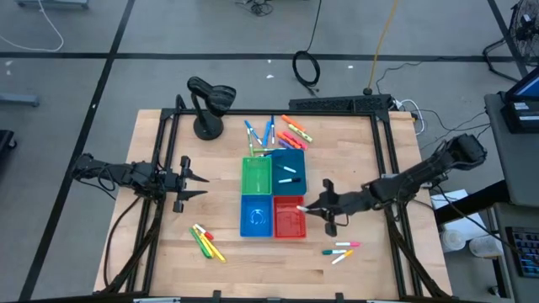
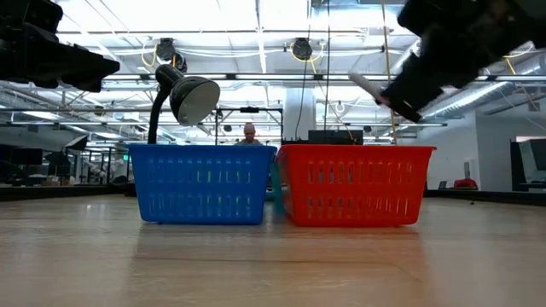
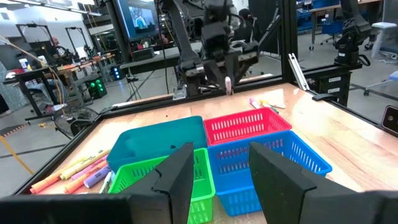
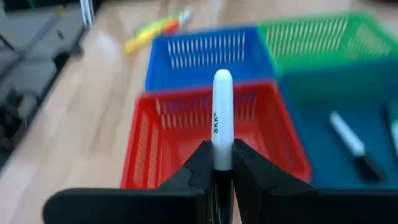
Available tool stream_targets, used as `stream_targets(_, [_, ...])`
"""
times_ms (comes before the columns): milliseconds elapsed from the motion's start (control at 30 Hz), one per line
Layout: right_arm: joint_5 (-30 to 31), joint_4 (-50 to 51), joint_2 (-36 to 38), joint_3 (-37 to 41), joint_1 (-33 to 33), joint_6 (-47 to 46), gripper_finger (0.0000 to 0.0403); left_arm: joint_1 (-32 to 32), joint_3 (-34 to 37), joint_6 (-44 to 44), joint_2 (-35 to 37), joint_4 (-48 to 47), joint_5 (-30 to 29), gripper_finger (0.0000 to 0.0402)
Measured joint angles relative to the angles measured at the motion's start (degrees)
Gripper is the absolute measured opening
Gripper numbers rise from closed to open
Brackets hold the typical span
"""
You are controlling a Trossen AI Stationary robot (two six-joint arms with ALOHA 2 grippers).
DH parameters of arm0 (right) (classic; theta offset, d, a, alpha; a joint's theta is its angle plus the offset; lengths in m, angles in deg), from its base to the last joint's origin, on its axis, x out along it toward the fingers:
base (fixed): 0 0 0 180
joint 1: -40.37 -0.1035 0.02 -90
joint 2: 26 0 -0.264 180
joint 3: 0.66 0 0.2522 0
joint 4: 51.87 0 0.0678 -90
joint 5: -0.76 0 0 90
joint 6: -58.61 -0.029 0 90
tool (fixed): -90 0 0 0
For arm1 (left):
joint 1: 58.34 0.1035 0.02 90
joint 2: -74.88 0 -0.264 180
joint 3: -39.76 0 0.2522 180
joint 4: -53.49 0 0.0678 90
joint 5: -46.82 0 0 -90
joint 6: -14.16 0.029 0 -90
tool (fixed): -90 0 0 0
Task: Pick & Place Markers
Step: Put the black highlighter pen into the blue bin
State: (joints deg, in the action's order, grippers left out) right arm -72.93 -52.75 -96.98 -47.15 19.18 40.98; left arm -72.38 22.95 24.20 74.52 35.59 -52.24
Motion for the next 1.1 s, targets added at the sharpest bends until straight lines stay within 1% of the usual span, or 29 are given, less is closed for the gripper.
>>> stream_targets(100, [-0.63, -7.92, -0.73, 0.0, 1.83, 2.63, 0.0028, 0.0, -0.01, 0.0, -0.01, -0.02, 0.0, 0.0159])
stream_targets(233, [-7.47, -21.64, -1.91, -0.25, 3.89, 6.56, 0.0034, 0.0, 0.0, 0.0, 0.0, 0.0, 0.0, 0.0159])
stream_targets(267, [-8.94, -23.82, -2.28, -0.88, 4.29, 7.53, 0.0035, 0.0, 0.0, 0.0, -0.02, -0.02, 0.0, 0.0159])
stream_targets(333, [-10.46, -24.02, -2.9, -3.12, 4.92, 9.97, 0.0034, -0.01, 0.0, 0.0, -0.01, -0.02, 0.0, 0.0159])
stream_targets(400, [-10.48, -21.14, -3.82, -6.91, 5.16, 12.46, 0.003, 0.0, 0.0, 0.01, -0.02, -0.02, 0.0, 0.0159])
stream_targets(467, [-10.36, -15.96, -5.17, -12.1, 5.33, 14.99, 0.003, -0.02, -0.02, 0.0, -0.02, -0.02, 0.0, 0.0159])
stream_targets(533, [-10.08, -8.43, -7.29, -18.47, 5.8, 17.2, 0.0031, 0.0, -0.02, 0.0, 0.0, 0.0, 0.0, 0.0159])
stream_targets(567, [-8.95, -3.61, -8.38, -21.84, 5.99, 18.23, 0.0032, -0.02, 0.0, 0.0, -0.02, -0.02, 0.0, 0.0159])
stream_targets(667, [-0.78, 11.27, -11.49, -30.48, 7.12, 21.68, 0.0035, -0.01, 0.0, 0.0, -0.02, 0.0, 0.0, 0.0159])
stream_targets(733, [5.25, 18.75, -13.03, -33.68, 8.23, 21.95, 0.0035, 0.0, 0.0, 0.0, -0.02, 0.0, 0.0, 0.0159])
stream_targets(767, [7.36, 21.68, -13.46, -34.11, 8.94, 21.47, 0.0035, 0.0, 0.0, 0.0, 0.0, -0.02, 0.0, 0.0159])
stream_targets(800, [8.13, 23.32, -14.02, -34.12, 9.83, 20.8, 0.0036, -0.02, 0.0, 0.0, 0.0, -0.02, -0.02, 0.0159])
stream_targets(900, [6.97, 25.04, -15.3, -32.97, 12.75, 17.65, 0.0034, -0.02, 0.0, 0.0, -0.01, -0.02, 0.0, 0.0159])
stream_targets(1000, [4.54, 25.14, -15.25, -29.6, 15.39, 15.0, 0.0034, -0.02, 0.0, 0.0, -0.02, 0.0, 0.0, 0.0159])
stream_targets(1100, [4.19, 24.75, -15.23, -25.39, 17.67, 12.12, 0.0037, 0.0, -0.02, 0.0, -0.02, -0.04, 0.0, 0.0159])
